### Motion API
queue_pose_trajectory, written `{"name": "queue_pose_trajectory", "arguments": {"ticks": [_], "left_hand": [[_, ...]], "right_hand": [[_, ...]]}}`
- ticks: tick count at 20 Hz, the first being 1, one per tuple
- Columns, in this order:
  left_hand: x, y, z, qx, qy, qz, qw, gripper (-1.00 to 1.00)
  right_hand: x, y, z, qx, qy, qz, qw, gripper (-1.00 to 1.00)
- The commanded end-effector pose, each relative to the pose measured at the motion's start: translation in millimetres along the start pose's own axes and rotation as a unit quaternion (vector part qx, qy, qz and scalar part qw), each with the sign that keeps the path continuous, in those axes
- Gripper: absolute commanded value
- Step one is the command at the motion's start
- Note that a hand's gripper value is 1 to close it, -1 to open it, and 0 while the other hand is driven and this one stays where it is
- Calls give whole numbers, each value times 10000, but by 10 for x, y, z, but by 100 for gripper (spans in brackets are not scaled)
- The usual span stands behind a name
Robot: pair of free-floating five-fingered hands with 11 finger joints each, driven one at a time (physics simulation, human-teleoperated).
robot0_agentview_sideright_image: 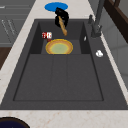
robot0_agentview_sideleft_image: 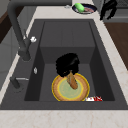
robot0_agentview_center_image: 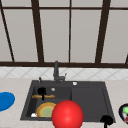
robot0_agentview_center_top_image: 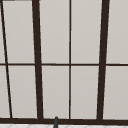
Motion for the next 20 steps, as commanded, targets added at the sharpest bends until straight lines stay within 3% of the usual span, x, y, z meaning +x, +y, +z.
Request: {"name": "queue_pose_trajectory", "arguments": {"ticks": [1,7,9,20], "left_hand": [[158,273,42,-95,-14,-6,10000,100],[402,669,189,-81,-64,9,9999,100],[445,714,318,-101,-169,-63,9998,100],[772,1089,1048,-15,-21,5,10000,100]], "right_hand": [[0,0,0,0,0,0,10000,0],[0,0,0,0,0,0,10000,0],[0,0,0,0,0,0,10000,0],[0,0,0,0,0,0,10000,0]]}}
